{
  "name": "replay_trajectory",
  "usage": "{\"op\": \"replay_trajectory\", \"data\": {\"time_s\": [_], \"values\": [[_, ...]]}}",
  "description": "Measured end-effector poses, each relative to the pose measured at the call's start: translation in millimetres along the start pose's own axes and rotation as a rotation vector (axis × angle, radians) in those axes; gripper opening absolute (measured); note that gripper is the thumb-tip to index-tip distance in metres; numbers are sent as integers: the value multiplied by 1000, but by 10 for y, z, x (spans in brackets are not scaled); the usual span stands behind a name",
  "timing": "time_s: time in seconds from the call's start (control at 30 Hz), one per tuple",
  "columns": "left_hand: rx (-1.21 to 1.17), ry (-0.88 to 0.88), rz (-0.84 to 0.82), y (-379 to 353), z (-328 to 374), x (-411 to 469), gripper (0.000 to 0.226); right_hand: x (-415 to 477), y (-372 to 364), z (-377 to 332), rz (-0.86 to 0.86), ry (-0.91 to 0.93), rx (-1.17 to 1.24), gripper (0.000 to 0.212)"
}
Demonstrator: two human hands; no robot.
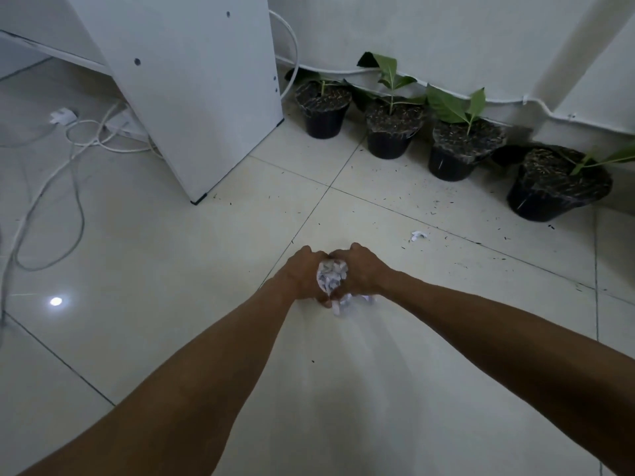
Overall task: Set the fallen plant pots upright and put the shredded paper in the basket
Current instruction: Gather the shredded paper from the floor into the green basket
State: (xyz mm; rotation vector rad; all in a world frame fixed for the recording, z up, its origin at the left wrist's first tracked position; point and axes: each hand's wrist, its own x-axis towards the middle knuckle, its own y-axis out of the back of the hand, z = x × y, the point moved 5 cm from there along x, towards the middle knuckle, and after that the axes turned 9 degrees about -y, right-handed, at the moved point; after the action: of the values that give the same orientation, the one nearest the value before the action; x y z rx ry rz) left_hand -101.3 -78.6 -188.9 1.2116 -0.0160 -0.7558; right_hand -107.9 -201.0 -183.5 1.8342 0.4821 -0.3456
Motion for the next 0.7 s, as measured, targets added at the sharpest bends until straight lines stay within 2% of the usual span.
{"op": "replay_trajectory", "data": {"time_s": [0.1, 0.2, 0.3, 0.43, 0.7], "values": [[-95, 35, 134, 51, 25, -10, 43, -25, 50, 15, 106, 42, 125, 42], [-132, 37, 151, 91, 193, -25, 21, -123, 70, 69, 133, 32, 135, 22], [-101, -18, 152, 271, 496, 11, 18, -266, 252, 200, 184, -28, 176, 14], [-94, -114, 195, 652, 995, 151, 19, -532, 684, 517, 304, -129, 262, 19], [-93, -459, 298, 1254, 2929, 614, 17, -1702, 1876, 1735, 671, -333, 228, 22]]}}
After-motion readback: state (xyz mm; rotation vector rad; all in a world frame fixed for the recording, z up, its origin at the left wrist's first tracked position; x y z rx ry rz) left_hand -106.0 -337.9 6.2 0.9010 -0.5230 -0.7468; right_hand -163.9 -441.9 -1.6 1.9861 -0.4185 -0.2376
